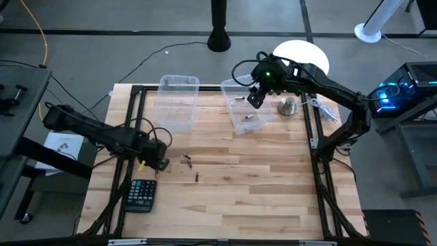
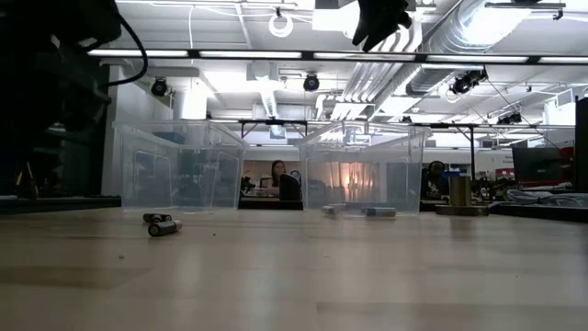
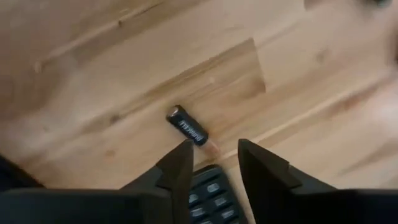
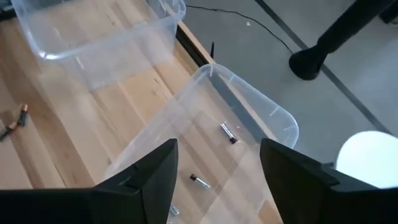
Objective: Sort batteries
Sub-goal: Put the black battery into the left transparent bin
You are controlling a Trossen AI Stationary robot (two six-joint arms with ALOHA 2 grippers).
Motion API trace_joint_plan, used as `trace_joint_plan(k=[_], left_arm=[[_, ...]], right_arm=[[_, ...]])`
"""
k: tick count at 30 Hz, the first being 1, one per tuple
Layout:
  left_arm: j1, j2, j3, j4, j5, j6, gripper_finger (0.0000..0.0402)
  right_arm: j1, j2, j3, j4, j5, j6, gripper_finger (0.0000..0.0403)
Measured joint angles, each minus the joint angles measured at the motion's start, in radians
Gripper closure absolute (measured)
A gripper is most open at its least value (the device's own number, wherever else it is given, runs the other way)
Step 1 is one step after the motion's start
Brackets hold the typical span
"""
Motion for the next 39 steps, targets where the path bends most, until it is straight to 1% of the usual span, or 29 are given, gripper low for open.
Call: trace_joint_plan(k=[3,7,10,14,19,23,25,27,29,31,33,36,39], left_arm=[[-0.033,0.025,0.0,0.017,-0.011,-0.175,0.0262],[-0.099,0.066,0.0,0.018,-0.023,-0.353,0.0253],[-0.142,0.1,0.0,0.032,-0.059,-0.446,0.0252],[-0.167,0.163,0.0,0.031,-0.117,-0.511,0.0252],[-0.167,0.255,0.0,0.044,-0.13,-0.525,0.0252],[-0.167,0.32,0.003,0.106,-0.129,-0.526,0.0253],[-0.167,0.347,0.005,0.131,-0.129,-0.516,0.0263],[-0.172,0.362,0.006,0.138,-0.129,-0.511,0.0286],[-0.173,0.362,0.006,0.14,-0.132,-0.487,0.0325],[-0.172,0.335,0.005,0.142,-0.142,-0.454,0.0368],[-0.163,0.287,0.004,0.146,-0.184,-0.425,0.0372],[-0.12,0.174,0.028,0.173,-0.337,-0.368,0.0371],[-0.094,0.046,0.077,0.158,-0.488,-0.241,0.0371]], right_arm=[[0.0,0.0,0.0,0.0,0.0,-0.031,0.018],[0.0,0.0,0.0,0.0,-0.004,-0.058,0.018],[0.0,0.0,-0.001,0.0,-0.005,-0.077,0.018],[0.0,0.0,-0.001,0.001,-0.005,-0.077,0.018],[0.0,0.0,-0.001,0.004,-0.009,-0.051,0.018],[0.0,0.0,-0.001,0.005,-0.008,-0.029,0.018],[0.0,0.0,-0.001,0.005,-0.008,-0.016,0.0181],[0.0,0.0,-0.001,0.006,-0.008,-0.003,0.0181],[0.0,0.0,-0.001,0.007,-0.008,0.007,0.0181],[0.0,0.0,-0.001,0.006,-0.008,0.013,0.0181],[0.0,0.0,-0.001,0.007,-0.008,0.019,0.0181],[0.0,0.0,-0.001,0.007,-0.007,0.033,0.0181],[0.0,0.0,-0.001,0.007,-0.007,0.051,0.0181]])
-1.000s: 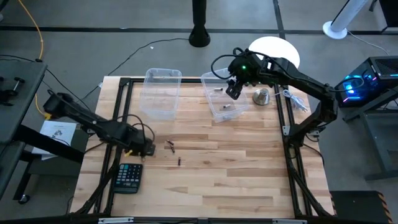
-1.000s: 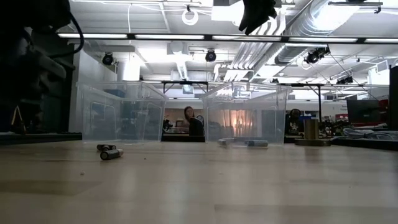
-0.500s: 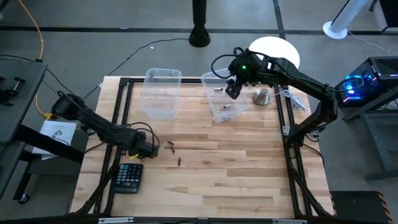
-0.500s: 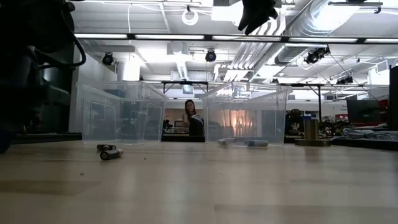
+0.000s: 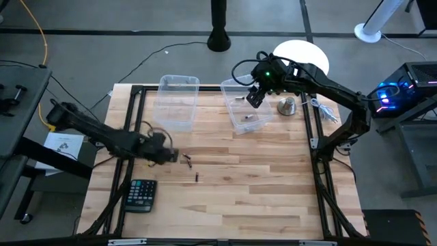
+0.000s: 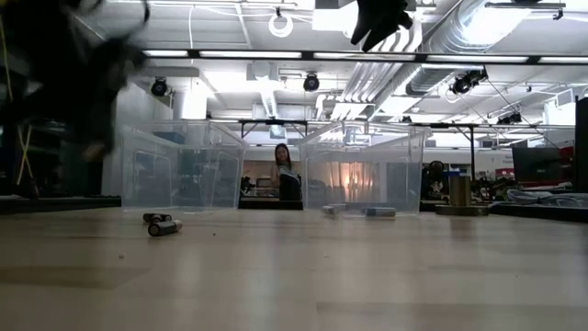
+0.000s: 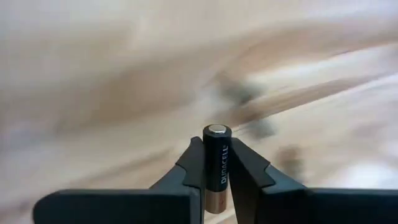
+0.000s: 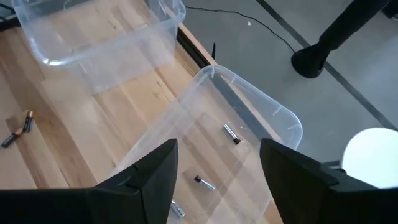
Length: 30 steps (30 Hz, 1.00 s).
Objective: Sort batteries
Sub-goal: Put the black battery into the left transparent bin
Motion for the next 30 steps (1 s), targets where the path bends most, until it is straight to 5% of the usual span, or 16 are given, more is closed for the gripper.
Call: trace_joint_plan(k=[6,10,15,20,24,30], left_arm=[[0.032,-0.266,0.177,0.176,-0.435,0.604,0.0369],[0.19,-0.321,0.252,0.142,-0.497,0.897,0.0362],[0.437,-0.258,0.267,0.117,-0.242,1.055,0.0333],[0.569,-0.155,0.269,0.114,-0.076,1.181,0.0264],[0.603,-0.13,0.319,0.113,0.026,1.218,0.0213],[0.496,-0.135,0.35,0.021,0.371,1.24,0.0181]], right_arm=[[0.0,0.0,0.0,0.004,0.0,0.038,0.0181],[0.0,0.0,0.0,0.022,0.001,0.077,0.0181],[0.0,0.0,0.0,0.039,0.0,0.119,0.0181],[0.0,0.0,0.0,0.037,0.0,0.158,0.0181],[0.01,0.0,0.0,0.011,0.0,0.185,0.0181],[0.032,0.0,0.0,-0.009,0.0,0.191,0.0181]])
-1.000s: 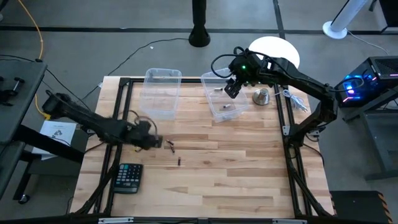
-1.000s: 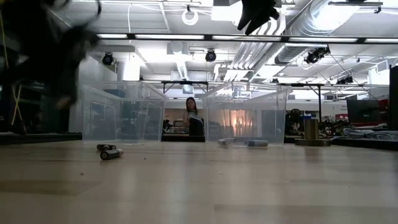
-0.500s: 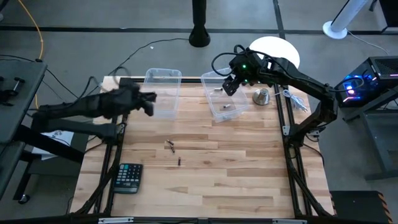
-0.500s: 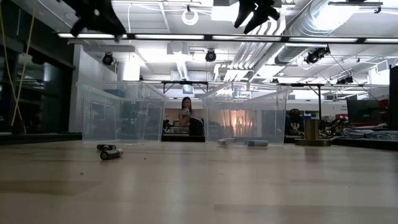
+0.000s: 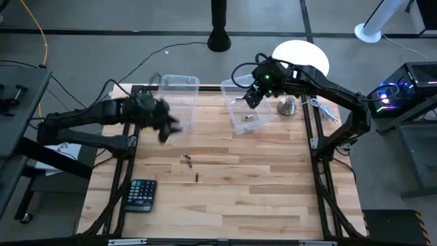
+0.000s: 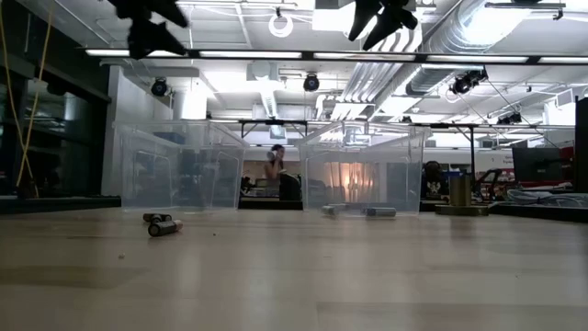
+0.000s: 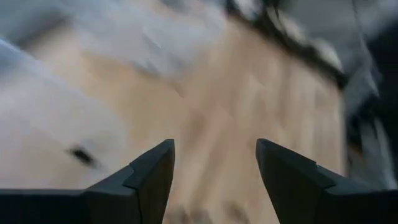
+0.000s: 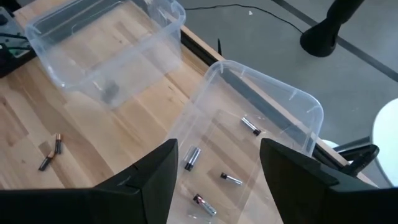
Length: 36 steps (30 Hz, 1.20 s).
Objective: Sort batteries
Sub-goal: Put the black battery into the left transparent bin
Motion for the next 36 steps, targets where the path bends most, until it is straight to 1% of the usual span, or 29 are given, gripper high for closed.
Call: trace_joint_plan(k=[1,2,4,6,8,10,14,17,19,23,26,28,31,32,34,36], left_arm=[[-0.046,0.006,-0.004,-0.043,0.013,0.016,0.018],[-0.091,0.014,-0.013,-0.087,0.005,0.039,0.018],[-0.173,0.036,-0.045,-0.145,-0.045,0.093,0.018],[-0.238,0.068,-0.076,-0.139,-0.087,0.159,0.018],[-0.28,0.118,-0.102,-0.101,-0.113,0.255,0.018],[-0.3,0.188,-0.121,-0.062,-0.127,0.359,0.018],[-0.301,0.349,-0.121,0.034,-0.138,0.566,0.0179],[-0.301,0.465,-0.121,0.089,-0.128,0.689,0.0179],[-0.301,0.533,-0.121,0.096,-0.109,0.747,0.0179],[-0.301,0.646,-0.121,0.117,-0.081,0.794,0.0179],[-0.301,0.702,-0.121,0.144,-0.025,0.81,0.0179],[-0.301,0.735,-0.121,0.175,-0.009,0.81,0.018],[-0.292,0.778,-0.119,0.197,0.03,0.811,0.0191],[-0.287,0.792,-0.117,0.199,0.044,0.804,0.02],[-0.281,0.818,-0.112,0.187,0.047,0.791,0.023],[-0.278,0.823,-0.112,0.18,0.045,0.77,0.0278]], right_arm=[[0.002,0.0,0.0,-0.003,0.0,0.0,0.0181],[0.004,0.0,0.0,-0.003,0.0,0.0,0.0181],[0.007,0.0,0.0,-0.002,0.0,-0.001,0.0181],[0.007,0.0,0.0,-0.002,0.0,-0.001,0.0181],[0.007,0.0,0.0,-0.002,0.0,-0.002,0.0181],[0.007,0.0,0.0,-0.002,0.0,-0.002,0.0181],[0.007,0.0,0.0,-0.002,0.0,-0.003,0.0181],[0.007,0.0,0.0,-0.002,0.0,-0.003,0.0181],[0.007,0.0,0.0,-0.002,0.0,-0.003,0.0181],[0.007,0.0,0.0,-0.001,0.0,-0.003,0.0181],[0.007,0.0,0.0,-0.001,0.001,-0.003,0.0181],[0.007,0.0,0.0,0.0,0.001,-0.003,0.0181],[0.007,0.0,0.0,0.001,0.001,-0.003,0.0181],[0.007,0.0,0.0,0.001,0.001,-0.003,0.0181],[0.007,0.0,0.0,0.001,0.003,-0.003,0.0181],[0.007,0.0,0.0,0.001,0.003,-0.003,0.0181]])
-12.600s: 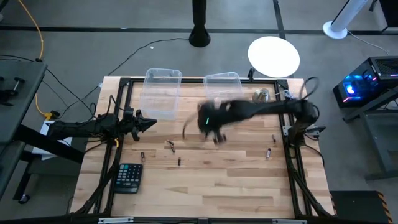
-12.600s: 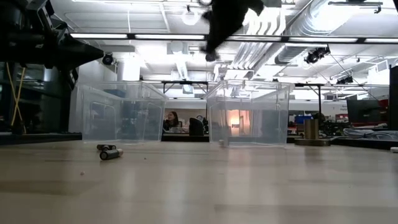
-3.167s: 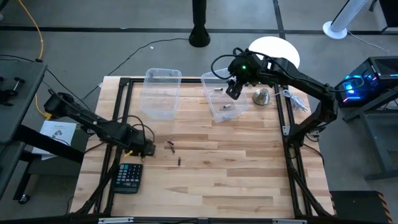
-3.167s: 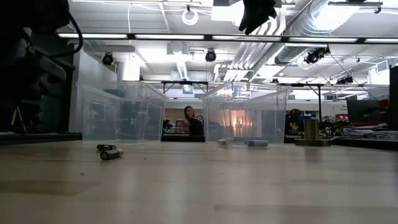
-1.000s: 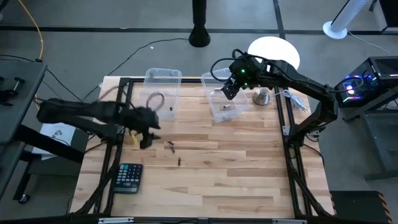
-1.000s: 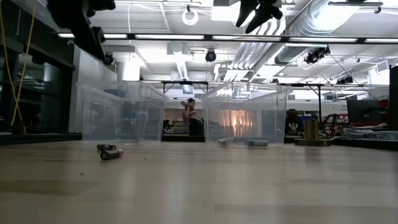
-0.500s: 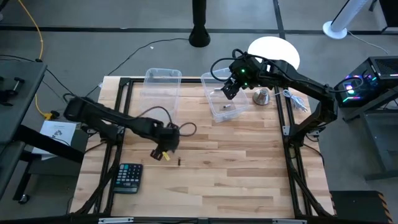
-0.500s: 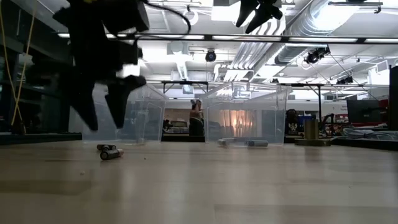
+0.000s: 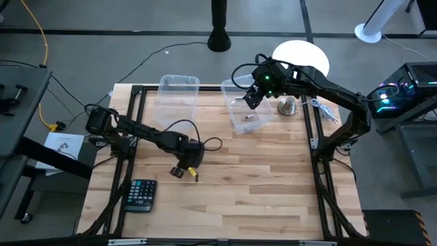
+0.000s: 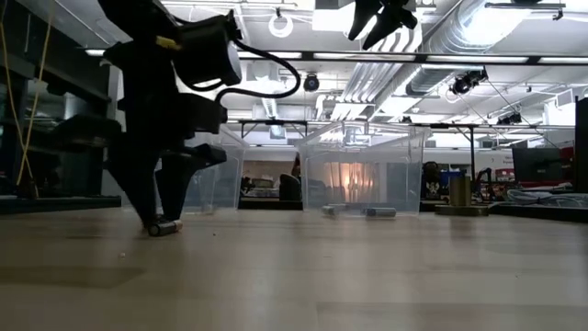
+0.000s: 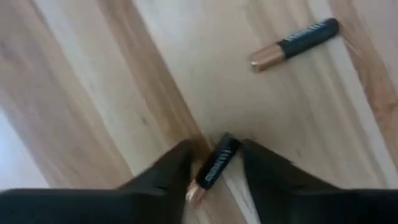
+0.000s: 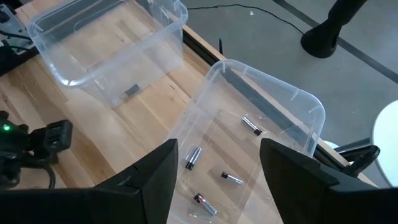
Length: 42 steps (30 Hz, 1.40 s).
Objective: Sort batteries
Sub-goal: Put the black battery into the left transparent bin
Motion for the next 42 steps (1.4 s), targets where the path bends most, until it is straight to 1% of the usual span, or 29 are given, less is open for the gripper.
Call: trace_joint_plan(k=[3,4,7,9,10,12,13,16,18,19,21,23,25,27,29,31,34,37,40,42], left_arm=[[0.0,-0.031,-0.006,-0.01,0.006,-0.059,0.0369],[-0.001,-0.054,-0.008,-0.014,0.011,-0.08,0.0382],[0.005,-0.155,-0.021,-0.071,0.029,-0.105,0.0377],[0.008,-0.246,-0.001,-0.054,0.026,-0.111,0.0379],[0.011,-0.296,0.008,-0.059,0.008,-0.112,0.0383],[0.015,-0.392,0.025,-0.078,-0.069,-0.12,0.0389],[0.018,-0.437,0.032,-0.062,-0.121,-0.119,0.039],[0.042,-0.571,0.039,0.014,-0.31,-0.083,0.0382],[0.082,-0.63,0.04,0.026,-0.436,-0.051,0.0373],[0.11,-0.646,0.04,0.021,-0.482,-0.04,0.0369],[0.179,-0.67,0.038,-0.003,-0.535,-0.036,0.0363],[0.255,-0.677,0.038,-0.01,-0.556,-0.071,0.0359],[0.327,-0.666,0.038,-0.027,-0.556,-0.111,0.0353],[0.383,-0.646,0.038,-0.029,-0.53,-0.133,0.0341],[0.423,-0.634,0.038,-0.028,-0.494,-0.165,0.0326],[0.442,-0.626,0.038,-0.023,-0.463,-0.209,0.0306],[0.442,-0.636,0.041,-0.028,-0.392,-0.266,0.0275],[0.423,-0.656,0.073,-0.061,-0.296,-0.297,0.0245],[0.367,-0.676,0.102,-0.099,-0.179,-0.302,0.0222],[0.304,-0.675,0.101,-0.134,-0.142,-0.292,0.0211]], right_arm=[[0.0,0.0,0.0,-0.001,0.0,0.0,0.0181],[0.0,0.0,0.0,-0.001,0.0,0.0,0.0181],[0.0,0.0,0.0,0.001,0.0,-0.001,0.0181],[0.0,0.0,0.0,0.001,0.005,-0.006,0.0181],[0.0,0.0,0.0,0.001,0.008,-0.006,0.0181],[-0.002,0.0,0.0,0.003,0.012,-0.006,0.0181],[-0.002,0.0,0.0,0.004,0.012,-0.006,0.0181],[-0.003,0.0,0.0,0.007,0.012,-0.004,0.0181],[-0.002,0.0,0.0,0.012,0.013,-0.004,0.0181],[-0.002,0.0,0.0,0.014,0.013,-0.001,0.0181],[-0.002,0.0,0.0,0.016,0.012,0.001,0.0181],[-0.002,0.0,0.0,0.018,0.012,0.001,0.0181],[-0.002,0.0,0.0,0.018,0.013,0.003,0.0181],[-0.002,0.0,0.0,0.018,0.012,0.013,0.0181],[-0.002,0.0,0.0,0.018,0.012,0.022,0.0181],[-0.002,0.0,0.0,0.018,0.006,0.022,0.0181],[-0.001,0.0,0.0,0.018,0.004,0.021,0.0181],[-0.001,0.0,0.0,0.017,0.003,0.02,0.0181],[-0.002,0.0,0.0,0.017,0.003,0.017,0.0181],[-0.002,0.0,0.0,0.016,0.003,0.005,0.0181]])
